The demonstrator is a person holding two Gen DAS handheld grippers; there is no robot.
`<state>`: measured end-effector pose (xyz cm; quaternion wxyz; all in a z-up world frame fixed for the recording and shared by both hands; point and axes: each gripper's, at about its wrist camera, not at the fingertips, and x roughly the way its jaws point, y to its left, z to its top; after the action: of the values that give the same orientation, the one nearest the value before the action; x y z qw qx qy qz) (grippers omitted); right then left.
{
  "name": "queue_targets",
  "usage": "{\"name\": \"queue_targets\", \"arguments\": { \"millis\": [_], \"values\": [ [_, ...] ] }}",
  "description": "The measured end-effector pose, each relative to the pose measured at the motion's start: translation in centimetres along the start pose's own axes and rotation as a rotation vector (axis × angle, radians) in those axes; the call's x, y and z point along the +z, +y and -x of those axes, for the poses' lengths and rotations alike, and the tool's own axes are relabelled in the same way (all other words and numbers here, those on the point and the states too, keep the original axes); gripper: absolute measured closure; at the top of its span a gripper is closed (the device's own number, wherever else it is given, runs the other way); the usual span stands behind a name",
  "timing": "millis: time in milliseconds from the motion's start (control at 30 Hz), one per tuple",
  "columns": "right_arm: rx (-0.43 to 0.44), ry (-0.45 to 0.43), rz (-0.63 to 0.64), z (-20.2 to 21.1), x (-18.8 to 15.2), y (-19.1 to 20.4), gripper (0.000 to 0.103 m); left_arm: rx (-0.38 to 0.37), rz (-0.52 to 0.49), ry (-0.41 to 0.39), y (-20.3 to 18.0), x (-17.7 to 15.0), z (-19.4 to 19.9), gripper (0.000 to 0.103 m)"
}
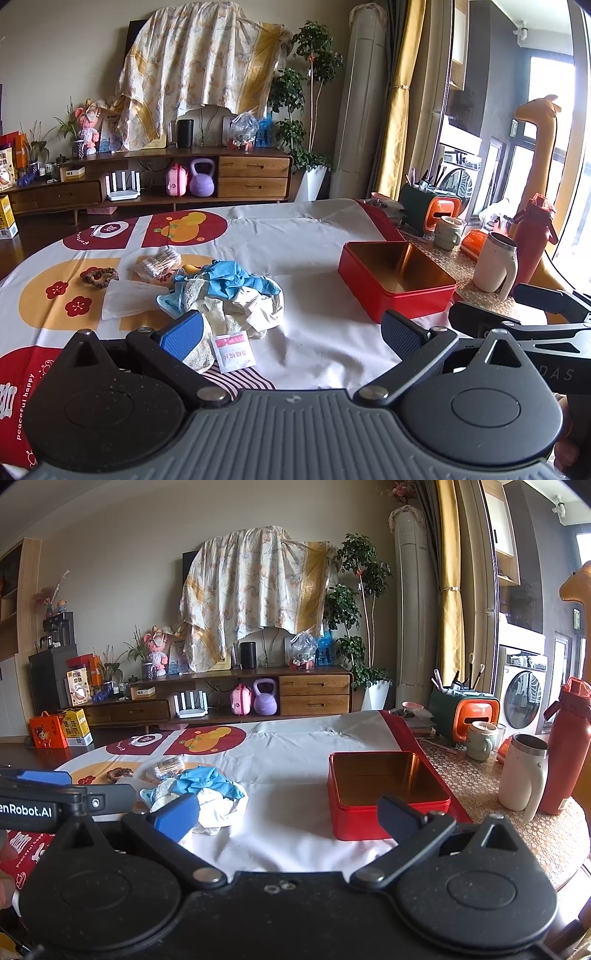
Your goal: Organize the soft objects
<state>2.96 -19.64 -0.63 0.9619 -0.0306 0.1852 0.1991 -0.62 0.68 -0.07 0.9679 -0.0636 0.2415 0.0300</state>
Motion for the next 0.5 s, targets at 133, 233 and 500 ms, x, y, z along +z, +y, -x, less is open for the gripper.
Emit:
{"name": "queue_targets", "arguments": {
  "millis": [133, 233, 500],
  "values": [
    [-0.001, 0.0, 0.001, -0.01, -0.03, 0.04, 0.0, 0.002, 0.001, 0.003, -0.04, -0.1, -0.1, 0.0],
    [-0.001, 0.001, -0.001, -0.04, -0.03, 0.02, 0.0, 0.001, 0.001, 0.003, 0.0, -0.08, -0.11, 0.0],
    [-0.001, 0.002, -0.001, -0.12, -0.06, 0.0, 0.0, 0.0, 0.006, 0.007, 0.18, -0.2, -0.24, 0.0]
  ]
}}
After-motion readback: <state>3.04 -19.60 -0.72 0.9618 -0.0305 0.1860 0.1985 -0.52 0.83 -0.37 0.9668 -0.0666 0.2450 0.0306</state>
